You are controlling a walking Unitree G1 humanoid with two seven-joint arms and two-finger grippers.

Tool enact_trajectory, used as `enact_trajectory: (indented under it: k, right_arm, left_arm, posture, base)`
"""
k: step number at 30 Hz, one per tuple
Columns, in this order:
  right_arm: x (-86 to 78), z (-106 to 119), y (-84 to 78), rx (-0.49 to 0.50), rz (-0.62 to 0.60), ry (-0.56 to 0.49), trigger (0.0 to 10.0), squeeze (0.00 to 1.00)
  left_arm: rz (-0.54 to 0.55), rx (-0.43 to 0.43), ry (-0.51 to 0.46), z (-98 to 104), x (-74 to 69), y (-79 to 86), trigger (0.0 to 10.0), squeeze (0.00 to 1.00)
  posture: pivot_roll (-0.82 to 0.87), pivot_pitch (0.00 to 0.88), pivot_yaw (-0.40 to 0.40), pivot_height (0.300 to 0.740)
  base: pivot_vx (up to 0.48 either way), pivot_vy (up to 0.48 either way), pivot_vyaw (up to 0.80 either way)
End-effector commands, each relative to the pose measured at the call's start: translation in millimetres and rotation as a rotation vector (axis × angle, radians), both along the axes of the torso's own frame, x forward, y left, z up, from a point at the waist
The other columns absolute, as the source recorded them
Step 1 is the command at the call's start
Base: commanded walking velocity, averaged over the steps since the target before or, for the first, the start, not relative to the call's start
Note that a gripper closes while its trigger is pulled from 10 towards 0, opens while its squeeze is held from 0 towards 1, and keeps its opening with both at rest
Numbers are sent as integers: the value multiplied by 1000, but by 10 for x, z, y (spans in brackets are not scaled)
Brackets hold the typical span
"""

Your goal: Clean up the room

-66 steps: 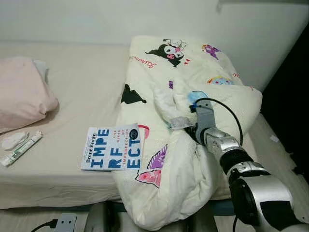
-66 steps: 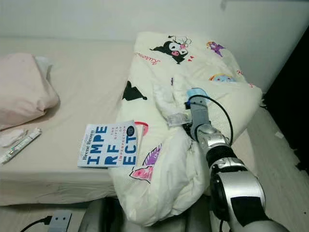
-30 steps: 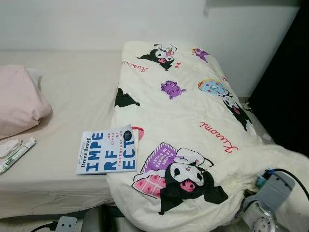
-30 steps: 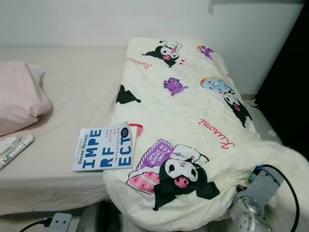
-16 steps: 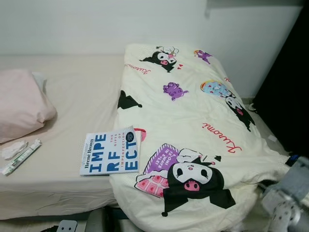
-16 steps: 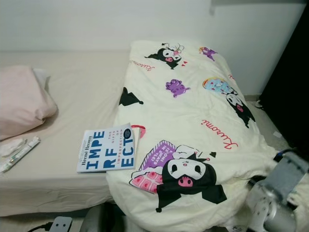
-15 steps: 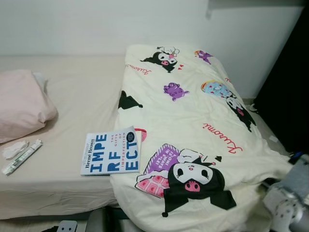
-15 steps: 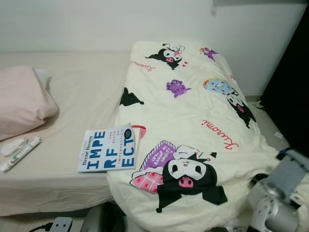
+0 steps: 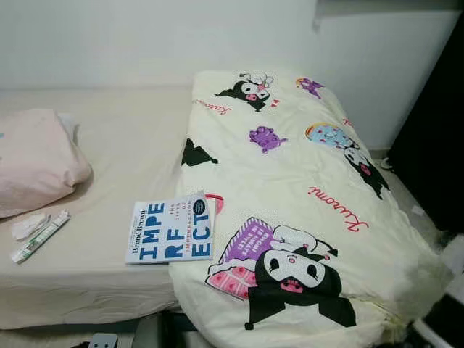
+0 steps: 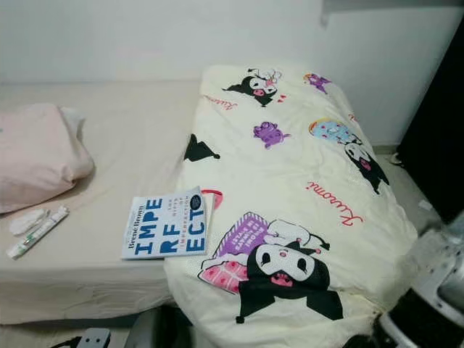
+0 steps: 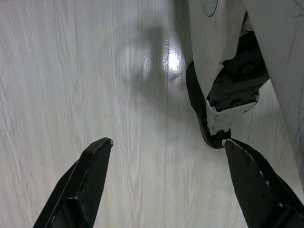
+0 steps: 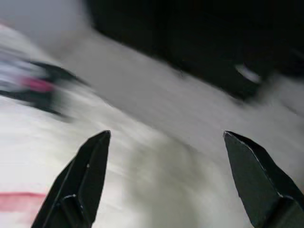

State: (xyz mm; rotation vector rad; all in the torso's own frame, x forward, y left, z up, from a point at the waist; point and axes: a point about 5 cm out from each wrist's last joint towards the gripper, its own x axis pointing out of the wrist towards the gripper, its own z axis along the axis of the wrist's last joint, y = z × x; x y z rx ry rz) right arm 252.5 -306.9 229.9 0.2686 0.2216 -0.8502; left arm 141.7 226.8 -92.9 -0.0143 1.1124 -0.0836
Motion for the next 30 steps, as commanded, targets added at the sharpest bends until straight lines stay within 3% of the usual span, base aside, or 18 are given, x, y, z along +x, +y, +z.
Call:
enact_trajectory:
  k: [1,2,4,5,6,7,8,11,12,18,20,21,23,27,30]
  right_arm:
    - [183,8,270,25,269,-172,10000,0]
    - [217,3,349,42,332,-210,10000,0]
    - [217,3,349,42,332,-210,10000,0]
    - [318,-63,619,79,518,-306,10000,0]
    - [346,-86,719,91,584,-341,10000,0]
    - [346,-86,719,91,584,-341,10000,0]
    - [391,-153,978,84,750,-351,10000,0]
    - [408,-201,1111,61,833,-332,10000,0]
    - [423,-297,1297,27,957,-311,10000,0]
    - [464,-439,1451,-9,1052,-298,10000,0]
    - [510,-617,1461,-113,1066,-210,10000,0]
    - [510,-617,1461,-113,1066,-210,10000,0]
    - [528,-713,1456,-154,1066,-165,10000,0]
    - [511,-796,1510,-153,1107,-157,10000,0]
    - [500,-808,1529,-154,1115,-161,10000,0]
  left_arm:
    - [-79,-132,8,-64,-25,-385,10000,0]
    - [-61,-118,-3,-59,-11,-366,10000,0]
    - [-61,-118,-3,-59,-11,-366,10000,0]
    - [36,-66,-57,-13,101,-273,10000,0]
    - [73,-50,-78,8,148,-238,10000,0]
    - [73,-50,-78,8,148,-238,10000,0]
    - [170,-19,-136,76,281,-149,10000,0]
    - [237,-6,-175,126,363,-80,10000,0]
    - [348,-4,-239,215,491,30,10000,0]
    - [491,-76,-374,416,747,199,10000,0]
    - [527,-218,-490,595,966,241,10000,0]
    - [527,-218,-490,595,966,241,10000,0]
    - [520,-333,-561,708,1088,242,10000,0]
    - [456,-511,-603,768,1121,196,10000,0]
    - [427,-481,-572,727,1083,179,10000,0]
  posture:
    - [-71,60,-14,510]
    - [-71,60,-14,510]
    - [-71,60,-14,510]
    - [-60,54,-14,515]
    - [-60,54,-14,520]
    - [-60,54,-14,520]
    - [-51,51,-18,530]
    - [-44,50,-20,535]
    - [-39,47,-22,545]
    - [-35,46,-22,565]
    - [-30,45,-24,565]
    - [-30,45,-24,565]
    - [-30,45,-24,565]
    - [-28,48,-20,565]
    - [-31,50,-18,565]
  base:
    - [0,0,0]
    - [0,0,0]
    - [0,0,0]
    - [0,0,0]
    - [0,0,0]
    - [0,0,0]
    - [0,0,0]
    - [0,0,0]
    - [0,0,0]
    - [0,0,0]
    - [0,0,0]
    - [0,0,0]
    - [0,0,0]
    - [0,0,0]
    - [0,0,0]
